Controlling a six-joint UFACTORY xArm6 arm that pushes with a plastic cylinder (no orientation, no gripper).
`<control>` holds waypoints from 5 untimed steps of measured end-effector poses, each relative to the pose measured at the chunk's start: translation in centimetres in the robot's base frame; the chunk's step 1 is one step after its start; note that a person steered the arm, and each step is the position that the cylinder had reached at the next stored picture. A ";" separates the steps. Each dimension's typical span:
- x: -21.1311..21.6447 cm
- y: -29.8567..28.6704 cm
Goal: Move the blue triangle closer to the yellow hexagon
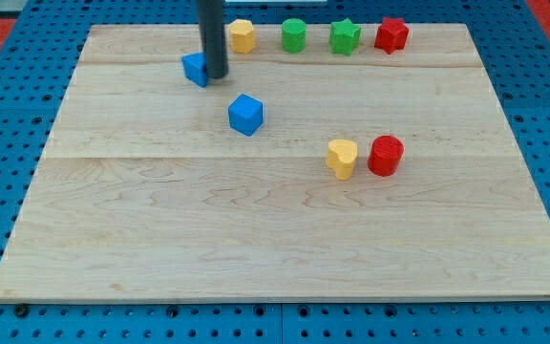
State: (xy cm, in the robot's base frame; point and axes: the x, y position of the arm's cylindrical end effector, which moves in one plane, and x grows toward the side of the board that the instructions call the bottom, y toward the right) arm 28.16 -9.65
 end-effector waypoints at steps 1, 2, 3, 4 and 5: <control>1.5 -0.9; 1.2 -3.9; 1.1 -8.2; 0.3 -12.0; -1.4 -11.2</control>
State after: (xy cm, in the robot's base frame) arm 26.72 -20.85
